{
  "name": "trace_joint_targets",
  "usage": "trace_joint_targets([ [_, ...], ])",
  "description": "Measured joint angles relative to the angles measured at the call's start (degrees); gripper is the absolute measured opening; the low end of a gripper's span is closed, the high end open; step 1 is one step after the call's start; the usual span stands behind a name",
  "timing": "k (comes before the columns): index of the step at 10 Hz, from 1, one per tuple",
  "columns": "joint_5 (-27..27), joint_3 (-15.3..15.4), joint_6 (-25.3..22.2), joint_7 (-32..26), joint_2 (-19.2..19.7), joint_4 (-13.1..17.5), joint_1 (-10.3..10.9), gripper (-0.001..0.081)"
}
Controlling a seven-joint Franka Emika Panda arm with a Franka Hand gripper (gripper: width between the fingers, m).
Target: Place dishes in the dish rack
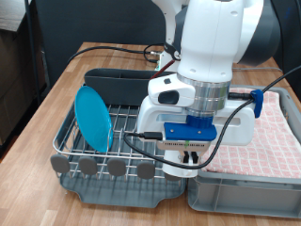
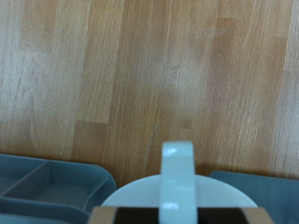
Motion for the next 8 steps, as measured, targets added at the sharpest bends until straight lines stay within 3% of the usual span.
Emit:
trace_joint_targets([
  [8,2.16,1.55,-0.65,-1.64,4.87,3.62,-2.52,0.0074],
])
